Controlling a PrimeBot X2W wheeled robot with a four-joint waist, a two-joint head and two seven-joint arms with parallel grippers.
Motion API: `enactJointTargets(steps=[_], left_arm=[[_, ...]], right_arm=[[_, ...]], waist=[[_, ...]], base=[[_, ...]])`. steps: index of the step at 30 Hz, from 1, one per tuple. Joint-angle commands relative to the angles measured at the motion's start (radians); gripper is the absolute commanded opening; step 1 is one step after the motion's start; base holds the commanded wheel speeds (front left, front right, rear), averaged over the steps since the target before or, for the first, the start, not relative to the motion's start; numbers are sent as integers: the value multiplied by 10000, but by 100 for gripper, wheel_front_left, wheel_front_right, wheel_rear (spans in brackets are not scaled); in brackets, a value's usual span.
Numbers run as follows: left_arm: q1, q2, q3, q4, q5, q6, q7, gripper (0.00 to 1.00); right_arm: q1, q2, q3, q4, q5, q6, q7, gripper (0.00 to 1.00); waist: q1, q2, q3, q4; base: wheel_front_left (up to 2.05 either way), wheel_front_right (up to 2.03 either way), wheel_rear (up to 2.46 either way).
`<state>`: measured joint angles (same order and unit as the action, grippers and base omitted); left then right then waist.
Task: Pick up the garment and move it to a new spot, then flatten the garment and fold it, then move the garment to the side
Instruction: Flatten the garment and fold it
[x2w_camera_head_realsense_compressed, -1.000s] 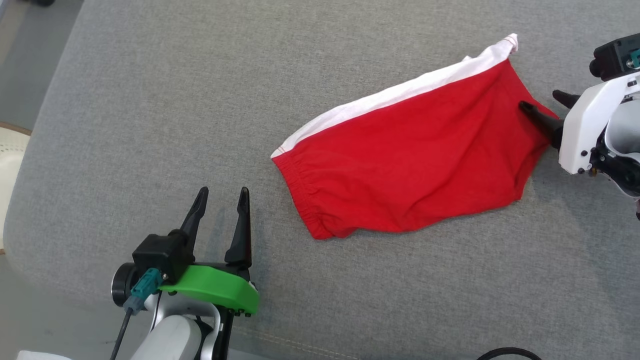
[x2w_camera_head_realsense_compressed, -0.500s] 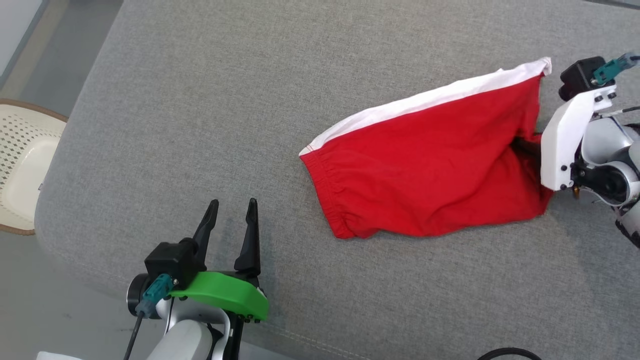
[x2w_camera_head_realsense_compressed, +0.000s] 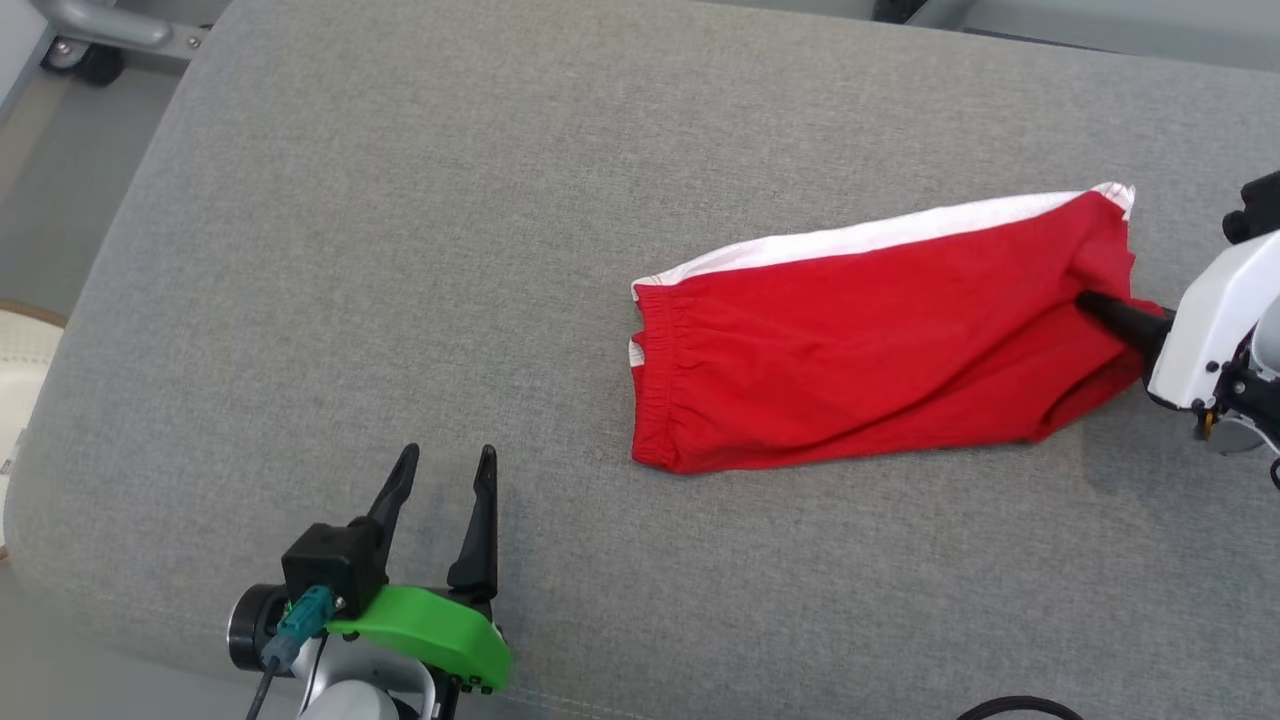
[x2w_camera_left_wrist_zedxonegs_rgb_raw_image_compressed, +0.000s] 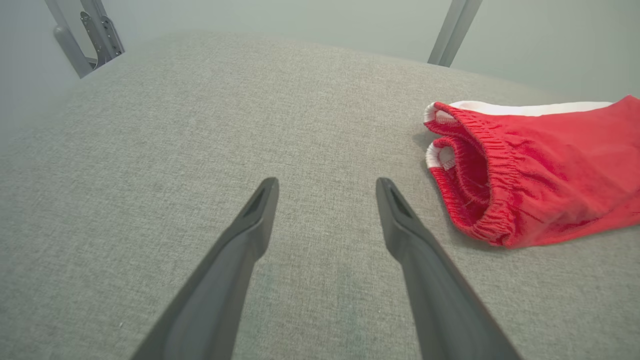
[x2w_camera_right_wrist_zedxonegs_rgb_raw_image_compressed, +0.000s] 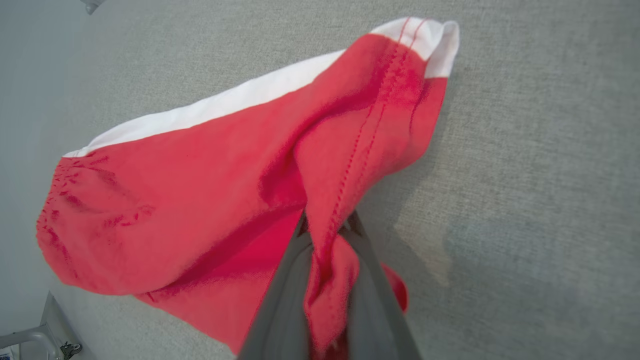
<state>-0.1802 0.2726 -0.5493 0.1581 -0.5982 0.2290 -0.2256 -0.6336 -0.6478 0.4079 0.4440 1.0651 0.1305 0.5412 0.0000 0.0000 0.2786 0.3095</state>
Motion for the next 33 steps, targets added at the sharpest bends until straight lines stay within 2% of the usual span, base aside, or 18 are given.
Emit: enactJointTargets(steps=[1,7,12,16,21,24,28,33], left_arm=[[228,192,-84,-65,175,-60,-29,100],[678,442,-53,-166,258,-172,-215,100],[972,559,91,-57,537,-341,-345,100],[1183,524,186,132,989,-496,-393,100],[1405,207,615,2,1594,-791,-398,100],[1511,-44,856,-32,1917,-1008,-400,100],[1595,-413,1112,31,2212,-1288,-400,100],[1698,-852,1279,169,2555,-1637,-396,100]], right_arm=[[569,-102,-254,-279,241,1,-220,0],[1857,-334,-1253,-820,681,1,-944,0],[2551,-415,-1950,-886,785,1,-1401,0],[3195,-206,-2506,-828,741,1,-1847,0],[3515,133,-2919,-785,231,1,-2632,0],[3229,302,-2931,-996,-316,1,-3032,0],[2573,758,-2443,-1775,-987,1,-2980,0],[1766,1959,-1035,-2812,-1631,1,-2311,0]], waist=[[0,0,-548,-625],[0,0,-849,-1189],[0,0,-901,-1406],[0,0,-958,-1491],[0,0,-932,-1519],[0,0,-925,-1466],[0,0,-974,-1324],[0,0,-949,-1019]], base=[[0,0,0],[0,0,0],[0,0,0],[0,0,0],[0,0,0],[0,0,0],[0,0,0],[0,0,0]])
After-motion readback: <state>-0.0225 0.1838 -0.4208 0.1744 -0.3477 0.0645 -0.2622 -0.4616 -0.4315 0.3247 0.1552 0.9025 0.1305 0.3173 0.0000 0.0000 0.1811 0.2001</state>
